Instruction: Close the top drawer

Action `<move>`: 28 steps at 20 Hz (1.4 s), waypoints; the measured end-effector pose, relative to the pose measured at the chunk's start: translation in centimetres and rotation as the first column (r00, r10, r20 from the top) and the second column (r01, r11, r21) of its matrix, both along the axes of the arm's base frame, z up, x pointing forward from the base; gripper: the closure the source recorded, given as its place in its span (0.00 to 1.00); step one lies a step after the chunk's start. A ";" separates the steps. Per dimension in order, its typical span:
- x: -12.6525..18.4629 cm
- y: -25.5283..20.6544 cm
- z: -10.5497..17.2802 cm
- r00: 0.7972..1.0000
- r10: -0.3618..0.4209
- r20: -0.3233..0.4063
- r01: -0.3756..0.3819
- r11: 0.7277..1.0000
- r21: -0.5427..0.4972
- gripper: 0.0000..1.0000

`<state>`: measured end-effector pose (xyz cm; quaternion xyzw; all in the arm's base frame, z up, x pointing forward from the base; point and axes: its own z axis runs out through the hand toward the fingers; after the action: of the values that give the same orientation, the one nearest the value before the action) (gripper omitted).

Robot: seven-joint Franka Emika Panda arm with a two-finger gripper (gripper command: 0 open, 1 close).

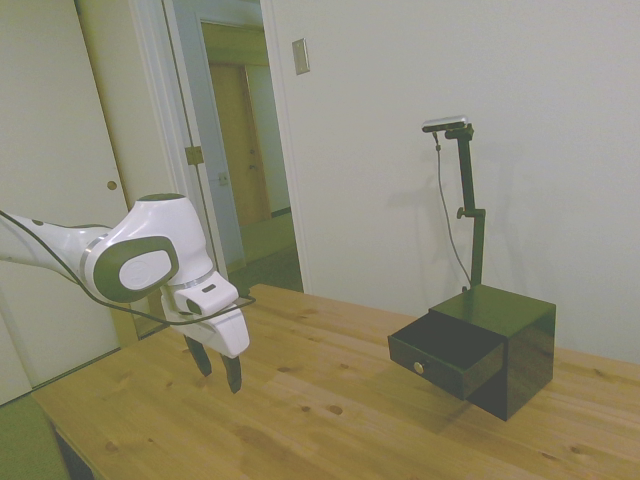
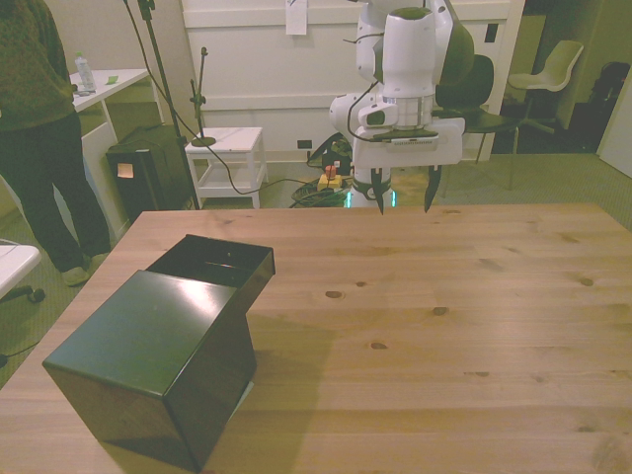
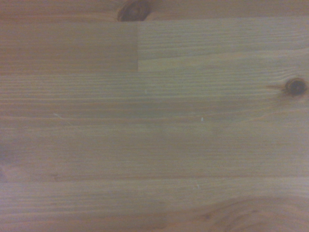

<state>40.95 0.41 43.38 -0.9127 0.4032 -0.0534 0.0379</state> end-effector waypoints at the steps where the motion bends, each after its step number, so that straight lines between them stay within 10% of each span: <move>1: 0.0 0.0 0.0 1.000 0.001 -0.001 -0.001 1.000 0.000 0.00; 9: 2.8 -2.8 1.3 0.986 -0.161 0.041 0.159 0.986 0.040 0.00; 17: 5.4 -15.8 1.0 0.918 -0.397 0.027 0.395 0.917 0.054 0.00; 28: 13.8 -22.8 1.1 0.890 -0.455 0.012 0.455 0.890 0.007 0.00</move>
<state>54.74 -22.41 44.49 -0.7924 0.6057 -0.0662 0.0290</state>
